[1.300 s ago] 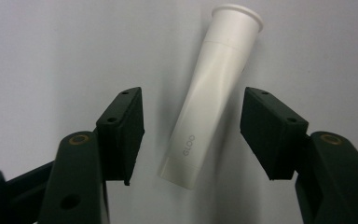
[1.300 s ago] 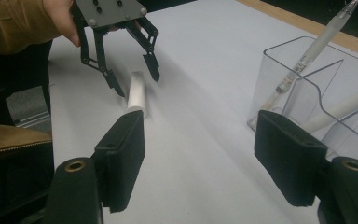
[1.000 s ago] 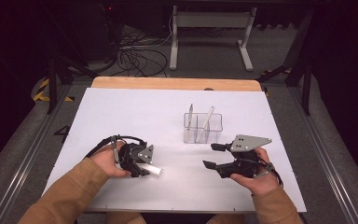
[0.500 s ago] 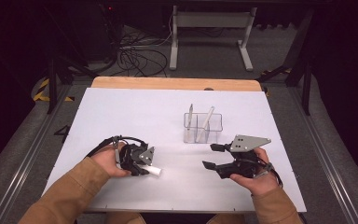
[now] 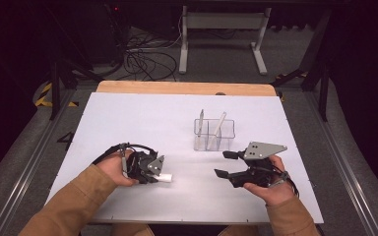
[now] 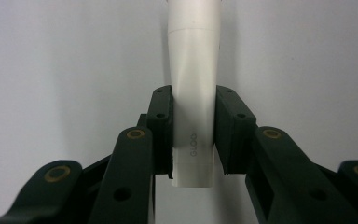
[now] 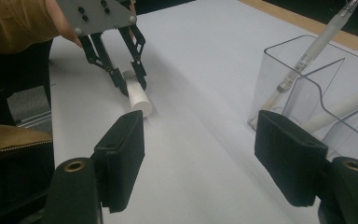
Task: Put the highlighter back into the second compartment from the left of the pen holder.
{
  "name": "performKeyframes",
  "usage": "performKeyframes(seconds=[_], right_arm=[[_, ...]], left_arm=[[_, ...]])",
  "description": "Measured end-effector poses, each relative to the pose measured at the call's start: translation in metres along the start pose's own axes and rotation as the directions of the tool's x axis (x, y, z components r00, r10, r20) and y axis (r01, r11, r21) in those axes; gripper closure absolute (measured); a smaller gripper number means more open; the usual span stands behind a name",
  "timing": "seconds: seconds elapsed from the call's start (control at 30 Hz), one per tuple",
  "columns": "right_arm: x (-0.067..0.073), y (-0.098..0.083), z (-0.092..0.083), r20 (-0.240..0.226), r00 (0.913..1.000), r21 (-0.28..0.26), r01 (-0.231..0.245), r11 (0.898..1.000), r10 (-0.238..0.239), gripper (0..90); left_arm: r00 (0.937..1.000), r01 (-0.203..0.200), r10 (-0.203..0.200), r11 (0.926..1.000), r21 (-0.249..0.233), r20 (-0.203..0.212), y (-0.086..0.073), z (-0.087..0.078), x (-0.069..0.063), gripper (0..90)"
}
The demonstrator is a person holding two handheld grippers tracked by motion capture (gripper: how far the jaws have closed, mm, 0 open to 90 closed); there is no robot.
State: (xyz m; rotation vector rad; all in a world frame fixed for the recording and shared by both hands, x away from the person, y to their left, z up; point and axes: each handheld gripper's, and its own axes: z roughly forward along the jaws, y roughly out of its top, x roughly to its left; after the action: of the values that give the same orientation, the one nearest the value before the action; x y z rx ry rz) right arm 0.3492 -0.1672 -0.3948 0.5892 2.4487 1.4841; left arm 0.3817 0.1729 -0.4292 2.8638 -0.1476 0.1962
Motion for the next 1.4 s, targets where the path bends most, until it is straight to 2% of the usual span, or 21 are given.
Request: performKeyframes(seconds=[0.17, 0.27, 0.33, 0.43, 0.57, 0.63, 0.67, 0.8, 0.87, 0.9, 0.93, 0.97, 1.0, 1.03, 1.07, 1.1, 1.17, 1.23, 1.3, 1.33, 1.4], right_arm=[[0.0, 0.0, -0.001, 0.0, 1.0, -0.005, 0.0, 1.0, 0.0, 34.1], [0.0, 0.0, -0.001, 0.001, 1.0, -0.007, 0.0, 1.0, 0.0, 34.2], [0.0, 0.001, -0.002, 0.002, 1.0, -0.01, 0.001, 1.0, -0.001, 34.2], [0.0, 0.001, -0.002, 0.002, 1.0, -0.012, 0.001, 1.0, -0.001, 34.2], [0.0, 0.001, -0.002, 0.003, 1.0, -0.013, 0.001, 1.0, -0.001, 34.2], [0.0, 0.001, -0.002, 0.003, 1.0, -0.014, 0.001, 1.0, -0.001, 34.2], [0.0, 0.001, -0.002, 0.003, 1.0, -0.014, 0.001, 1.0, -0.001, 34.1], [0.0, 0.001, -0.003, 0.003, 1.0, -0.015, 0.002, 1.0, -0.002, 34.2], [0.0, 0.001, -0.003, 0.003, 1.0, -0.016, 0.002, 1.0, -0.002, 34.2], [0.0, 0.001, -0.003, 0.003, 1.0, -0.016, 0.002, 1.0, -0.002, 34.1], [0.0, 0.001, -0.003, 0.004, 1.0, -0.016, 0.002, 1.0, -0.002, 34.2], [0.0, 0.001, -0.003, 0.004, 1.0, -0.016, 0.002, 1.0, -0.002, 34.2], [0.0, 0.001, -0.003, 0.005, 1.0, -0.016, 0.003, 1.0, -0.003, 34.2], [0.0, 0.001, -0.003, 0.004, 1.0, -0.017, 0.003, 1.0, -0.003, 34.2], [0.0, 0.001, -0.003, 0.004, 1.0, -0.017, 0.003, 1.0, -0.003, 34.2], [0.0, 0.001, -0.003, 0.003, 1.0, -0.017, 0.004, 1.0, -0.004, 34.2], [0.001, 0.001, -0.002, 0.003, 1.0, -0.016, 0.004, 1.0, -0.004, 34.2], [0.001, 0.001, -0.002, 0.002, 1.0, -0.017, 0.006, 1.0, -0.006, 34.2], [0.001, 0.001, -0.002, 0.003, 1.0, -0.019, 0.008, 1.0, -0.008, 34.1], [0.001, 0.001, -0.002, 0.003, 1.0, -0.02, 0.009, 1.0, -0.009, 34.2], [0.001, 0.001, -0.002, 0.004, 1.0, -0.021, 0.008, 1.0, -0.008, 34.2]], left_arm=[[0.9993, 0.028, -0.03, 0.9961, -0.083, -0.023, -0.001, -0.013, 0.001, 70.5], [0.9976, 0.055, -0.061, 0.9875, -0.148, -0.033, -0.001, -0.021, 0.002, 70.5], [0.9958, 0.079, -0.087, 0.9774, -0.196, -0.029, -0.002, -0.026, 0.003, 70.5], [0.9915, 0.111, -0.125, 0.957, -0.268, -0.036, -0.004, -0.031, 0.003, 70.4], [0.9851, 0.138, -0.166, 0.9191, -0.369, -0.044, -0.007, -0.037, 0.003, 70.4], [0.9814, 0.151, -0.187, 0.8927, -0.424, -0.043, -0.008, -0.04, 0.002, 70.5], [0.9793, 0.159, -0.198, 0.883, -0.442, -0.043, -0.008, -0.041, 0.002, 70.5], [0.9704, 0.19, -0.241, 0.8187, -0.542, -0.023, -0.01, -0.046, 0.001, 70.4], [0.9658, 0.205, -0.259, 0.7952, -0.571, -0.014, -0.01, -0.046, 0.0, 70.4], [0.9636, 0.21, -0.267, 0.778, -0.592, -0.009, -0.01, -0.046, -0.001, 70.4], [0.9616, 0.215, -0.274, 0.7672, -0.604, -0.007, -0.01, -0.046, -0.001, 70.4], [0.958, 0.225, -0.287, 0.7431, -0.63, 0.003, -0.011, -0.045, -0.002, 70.4], [0.9558, 0.234, -0.293, 0.7251, -0.648, 0.016, -0.012, -0.045, -0.002, 70.4], [0.9541, 0.24, -0.298, 0.7127, -0.659, 0.024, -0.012, -0.044, -0.003, 70.4], [0.9541, 0.24, -0.298, 0.7127, -0.659, 0.024, -0.012, -0.044, -0.003, 70.4], [0.9495, 0.247, -0.312, 0.6899, -0.68, 0.028, -0.011, -0.043, -0.005, 70.4], [0.947, 0.255, -0.318, 0.6574, -0.709, 0.046, -0.011, -0.041, -0.006, 70.4], [0.944, 0.257, -0.326, 0.6294, -0.733, 0.052, -0.01, -0.038, -0.008, 70.4], [0.9406, 0.262, -0.333, 0.588, -0.765, 0.067, -0.009, -0.035, -0.008, 70.4], [0.94, 0.262, -0.333, 0.5699, -0.779, 0.073, -0.009, -0.034, -0.009, 70.3], [0.9398, 0.252, -0.334, 0.5391, -0.804, 0.071, -0.009, -0.03, -0.011, 70.4]])
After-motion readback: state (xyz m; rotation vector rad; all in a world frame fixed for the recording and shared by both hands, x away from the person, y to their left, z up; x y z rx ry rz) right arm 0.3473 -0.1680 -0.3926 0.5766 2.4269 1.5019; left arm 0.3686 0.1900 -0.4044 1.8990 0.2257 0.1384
